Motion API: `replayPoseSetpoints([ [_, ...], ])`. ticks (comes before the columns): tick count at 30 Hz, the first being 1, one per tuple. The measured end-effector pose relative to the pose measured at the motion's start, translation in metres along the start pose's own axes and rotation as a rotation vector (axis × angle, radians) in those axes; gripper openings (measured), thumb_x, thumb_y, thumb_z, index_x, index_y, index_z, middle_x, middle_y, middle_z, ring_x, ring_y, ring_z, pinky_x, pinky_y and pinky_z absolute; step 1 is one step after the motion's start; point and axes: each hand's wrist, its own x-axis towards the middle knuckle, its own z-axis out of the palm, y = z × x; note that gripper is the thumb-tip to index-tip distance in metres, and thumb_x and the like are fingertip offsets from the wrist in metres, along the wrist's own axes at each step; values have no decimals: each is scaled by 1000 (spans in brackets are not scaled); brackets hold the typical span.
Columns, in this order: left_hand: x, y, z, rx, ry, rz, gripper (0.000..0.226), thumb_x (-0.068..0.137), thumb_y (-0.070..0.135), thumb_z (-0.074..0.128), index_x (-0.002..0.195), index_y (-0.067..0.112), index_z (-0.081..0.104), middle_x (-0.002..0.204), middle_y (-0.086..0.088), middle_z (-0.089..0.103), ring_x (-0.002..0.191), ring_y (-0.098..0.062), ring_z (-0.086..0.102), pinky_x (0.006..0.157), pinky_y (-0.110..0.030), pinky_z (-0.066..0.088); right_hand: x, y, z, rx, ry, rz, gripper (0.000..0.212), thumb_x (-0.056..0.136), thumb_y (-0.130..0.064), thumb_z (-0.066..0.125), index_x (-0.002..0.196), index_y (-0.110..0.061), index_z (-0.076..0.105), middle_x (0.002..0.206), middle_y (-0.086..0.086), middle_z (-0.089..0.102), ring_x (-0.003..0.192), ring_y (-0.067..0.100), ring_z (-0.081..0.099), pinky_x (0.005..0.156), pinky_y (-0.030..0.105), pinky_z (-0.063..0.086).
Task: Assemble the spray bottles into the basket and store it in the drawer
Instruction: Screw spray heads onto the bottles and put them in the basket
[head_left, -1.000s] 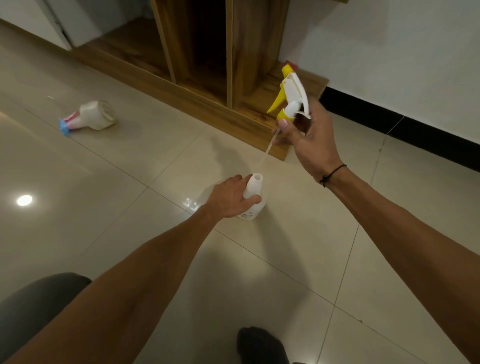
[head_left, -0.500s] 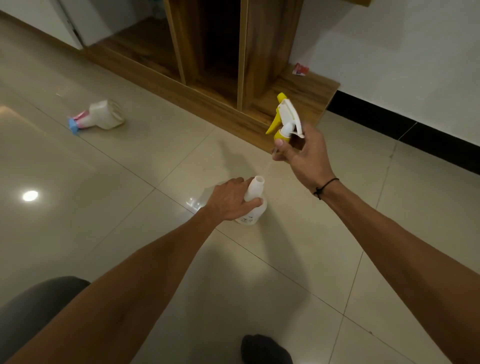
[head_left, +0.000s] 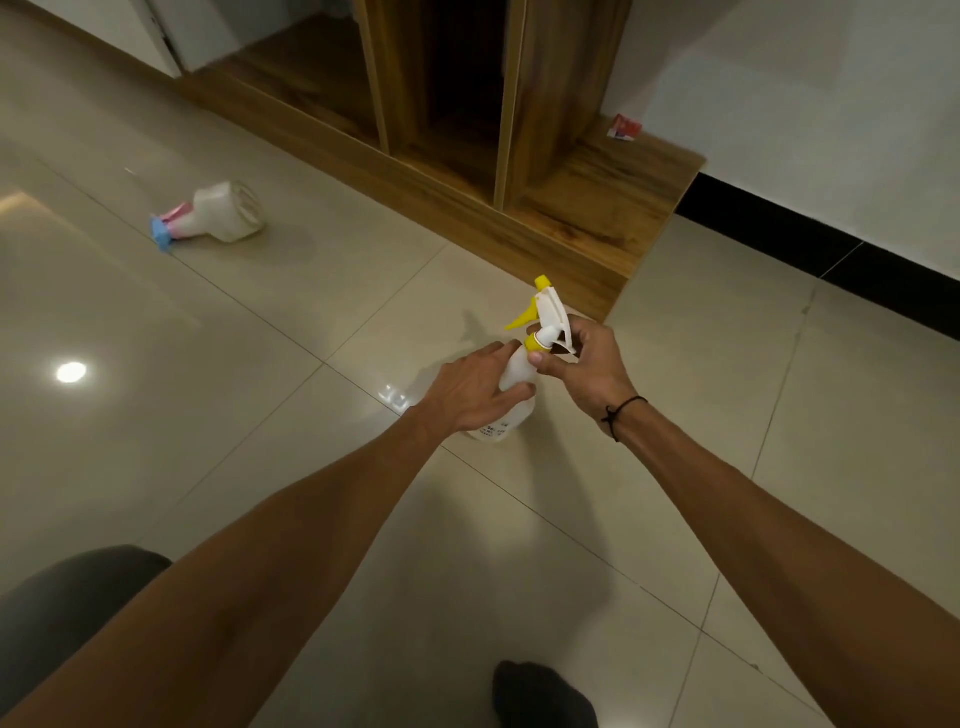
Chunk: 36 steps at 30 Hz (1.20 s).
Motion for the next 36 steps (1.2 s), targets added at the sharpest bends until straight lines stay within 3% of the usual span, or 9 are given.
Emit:
replayPoseSetpoints([
  [3,-3,2,-2,22,8,10,48,86,66,48,119,32,51,114,5,67,99,-24,67,76,-35,43,-1,2,1,-27,0,9,31,79,-6,85,109,-11,77,110,10,78,109,27,72,103,49,56],
  [6,-6,5,-3,83,40,26,42,88,62,50,114,28,49,105,2,61,97,-26,64,72,-36,44,0,1,0,-20,11,50,33,76,-11,89,106,-8,76,101,15,77,97,27,74,90,52,63],
  [10,-9,13,1,195,163,23,44,87,58,53,116,25,49,105,-3,57,97,-25,58,69,-36,45,-7,-3,8,-13,127,122,46,65,-43,95,97,-20,71,91,4,78,84,16,78,65,39,67],
  [14,-6,20,0,159,201,-4,48,91,59,59,121,24,48,111,-5,57,100,-24,56,73,-38,50,-14,-3,20,-29,174,182,66,63,-60,90,106,-16,67,94,6,74,85,20,77,62,37,67],
  [18,-7,26,-7,253,299,-65,48,89,60,60,119,24,53,105,-6,58,95,-27,59,73,-41,50,-15,-3,25,81,245,106,44,81,-39,84,111,-10,68,98,5,70,99,29,73,73,45,67],
  [22,-10,34,-12,378,445,-73,45,88,62,61,114,26,52,99,-6,57,87,-25,57,71,-41,48,-14,-11,34,91,299,-1,32,88,-31,78,114,-14,73,98,-1,75,97,22,72,86,52,63],
  [29,-4,38,-28,489,466,-74,47,85,62,61,114,24,58,100,-7,55,86,-26,54,70,-40,42,-6,-20,39,339,318,28,15,87,-18,82,91,-30,74,101,14,78,101,30,75,94,56,60],
  [32,-2,33,-36,326,420,-10,58,77,63,63,118,23,57,106,-4,56,94,-24,55,74,-39,45,-4,-20,36,359,314,11,14,88,-15,81,94,-26,75,99,11,78,97,23,76,95,50,61],
  [36,-2,7,-67,-320,39,21,87,72,64,78,146,34,43,130,-3,53,114,-19,56,89,-36,57,1,-19,21,471,226,52,14,91,-8,77,104,-9,74,97,4,78,94,16,77,95,46,62],
])
